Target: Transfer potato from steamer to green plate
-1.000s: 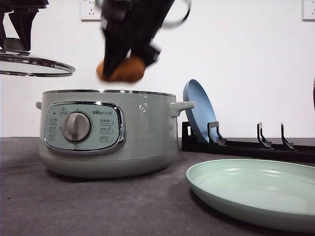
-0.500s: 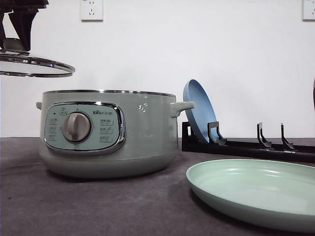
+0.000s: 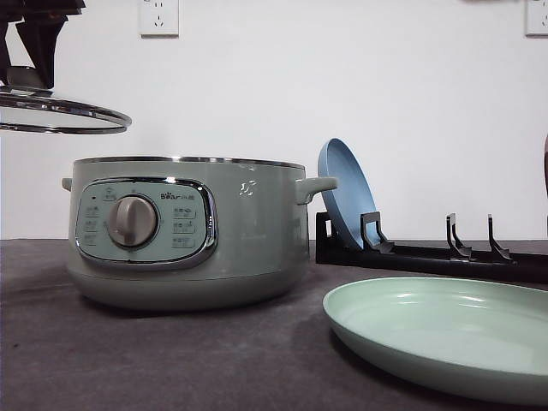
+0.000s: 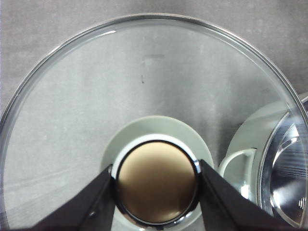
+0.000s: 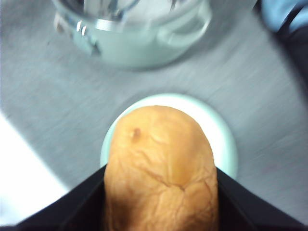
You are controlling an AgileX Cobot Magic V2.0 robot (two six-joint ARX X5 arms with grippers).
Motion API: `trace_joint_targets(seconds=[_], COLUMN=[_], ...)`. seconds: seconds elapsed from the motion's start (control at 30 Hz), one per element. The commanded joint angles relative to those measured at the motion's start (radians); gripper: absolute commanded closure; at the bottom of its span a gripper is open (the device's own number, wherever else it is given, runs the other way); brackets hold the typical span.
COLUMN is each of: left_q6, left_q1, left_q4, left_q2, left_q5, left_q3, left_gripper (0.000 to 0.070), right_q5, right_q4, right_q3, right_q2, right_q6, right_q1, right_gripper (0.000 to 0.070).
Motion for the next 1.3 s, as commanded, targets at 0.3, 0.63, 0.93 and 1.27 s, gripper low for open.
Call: trace_joint_targets(seconds=[0.3,0.63,0.93,1.27], left_q6=[-0.007,-0.006,-0.006,-0.006], left_q1=[-0.002,-0.002,-0.002,-0.002], left_q4=[0.030,0.031,0.031,0.031], left_q2=[-0.002,-0.002,-0.002,-0.002], left_q5=[0.002,0.002,0.002,0.002], left_q3=[0.041,0.041,0.041,0.040], left_gripper=[0.0700,0.0700,0.0700,0.0700], right_q5=[-0.011,-0.003,0.001,0.016], right_q4=[0.401,0.664,0.749,0.750], right_q3=[-0.407,-0.538,-0.538,-0.538], right_q2=[0.000,0.139,0.288,0.318], right_q6=[0.259,0.296,0.292,0.287], right_q1=[0.006,0.005,0.005,0.005], right_gripper=[0.0436,0.0436,0.0436,0.0435])
